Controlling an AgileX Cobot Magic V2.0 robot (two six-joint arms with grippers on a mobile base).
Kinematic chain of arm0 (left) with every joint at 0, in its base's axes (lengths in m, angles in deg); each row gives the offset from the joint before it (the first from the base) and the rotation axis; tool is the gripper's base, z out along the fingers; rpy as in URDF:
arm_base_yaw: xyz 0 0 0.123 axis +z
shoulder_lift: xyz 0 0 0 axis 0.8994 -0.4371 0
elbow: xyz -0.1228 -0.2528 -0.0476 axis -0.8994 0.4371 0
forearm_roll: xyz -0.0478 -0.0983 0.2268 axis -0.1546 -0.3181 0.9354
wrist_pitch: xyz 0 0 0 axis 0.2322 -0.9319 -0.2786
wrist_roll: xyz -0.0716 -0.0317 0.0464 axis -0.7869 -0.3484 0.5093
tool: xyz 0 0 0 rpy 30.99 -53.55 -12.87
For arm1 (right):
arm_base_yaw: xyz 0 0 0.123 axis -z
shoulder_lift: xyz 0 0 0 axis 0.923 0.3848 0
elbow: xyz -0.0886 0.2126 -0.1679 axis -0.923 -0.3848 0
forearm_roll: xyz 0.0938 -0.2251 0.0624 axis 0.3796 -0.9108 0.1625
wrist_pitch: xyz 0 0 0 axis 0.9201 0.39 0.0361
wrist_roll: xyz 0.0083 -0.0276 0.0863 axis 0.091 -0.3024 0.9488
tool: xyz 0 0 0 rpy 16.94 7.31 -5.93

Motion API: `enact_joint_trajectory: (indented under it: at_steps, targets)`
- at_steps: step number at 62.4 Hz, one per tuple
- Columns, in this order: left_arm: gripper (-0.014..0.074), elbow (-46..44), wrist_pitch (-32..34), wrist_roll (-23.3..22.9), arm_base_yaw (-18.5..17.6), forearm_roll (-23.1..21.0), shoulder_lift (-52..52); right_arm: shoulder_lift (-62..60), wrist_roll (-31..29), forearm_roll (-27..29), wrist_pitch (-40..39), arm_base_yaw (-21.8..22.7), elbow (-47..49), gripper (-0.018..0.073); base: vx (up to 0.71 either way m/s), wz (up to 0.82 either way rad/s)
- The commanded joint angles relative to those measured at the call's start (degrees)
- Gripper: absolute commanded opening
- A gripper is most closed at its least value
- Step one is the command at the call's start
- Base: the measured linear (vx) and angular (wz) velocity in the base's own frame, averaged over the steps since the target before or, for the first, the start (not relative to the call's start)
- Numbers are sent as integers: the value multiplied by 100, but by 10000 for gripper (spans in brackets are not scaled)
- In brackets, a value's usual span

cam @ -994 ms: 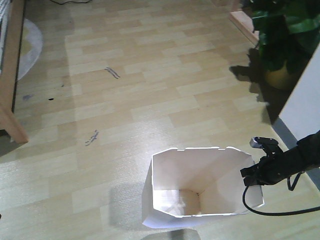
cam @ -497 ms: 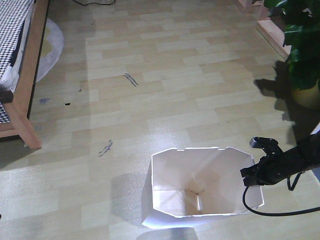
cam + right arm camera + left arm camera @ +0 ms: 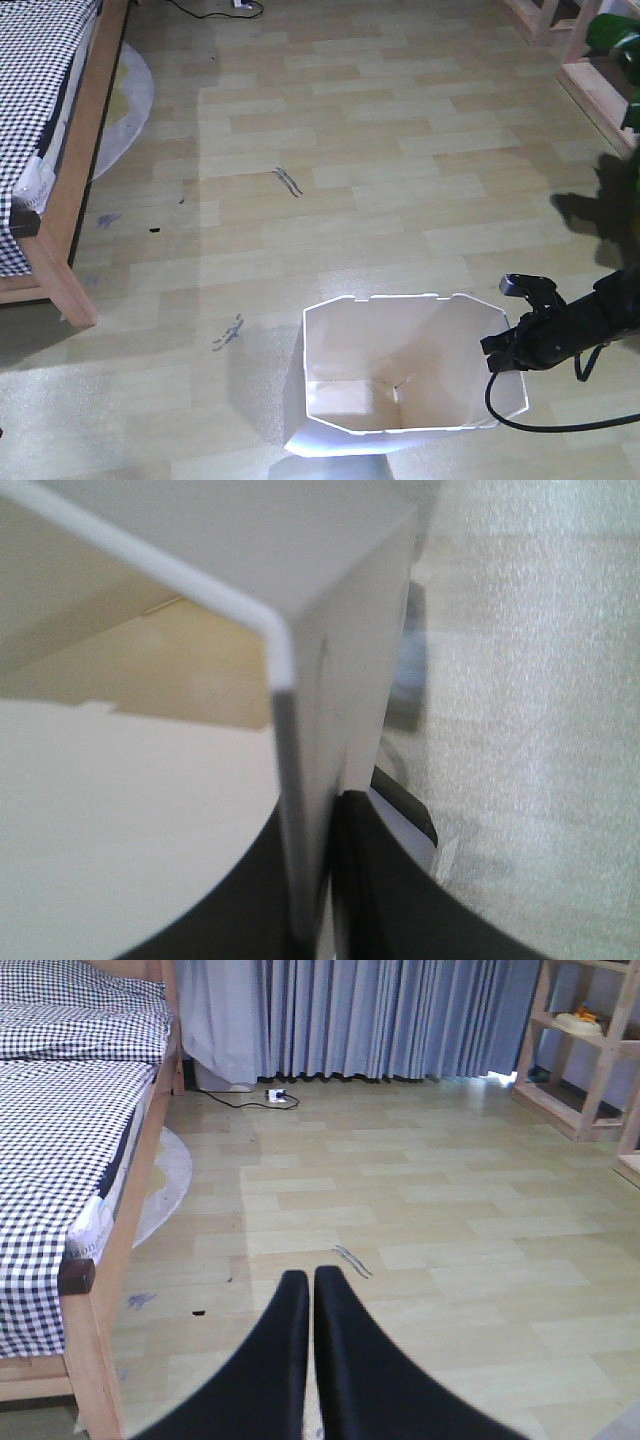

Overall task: Move trash bin to bedside with robot
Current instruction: 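Turn the base toward the bed while holding the bin rim, then drive forward toward the curtains, dragging the bin with the right gripper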

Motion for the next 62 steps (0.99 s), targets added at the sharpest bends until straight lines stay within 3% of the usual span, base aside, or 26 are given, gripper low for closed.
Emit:
enact_joint_trajectory:
  at_steps: [1,62]
  targets:
    - [-6,107,396,-32,-1,-25,81,-443,-13,222,1125,20,49,-5,29,12]
    - [-6,107,396,-32,-1,-25,81,-443,-13,222,1125,20,49,-5,27,6]
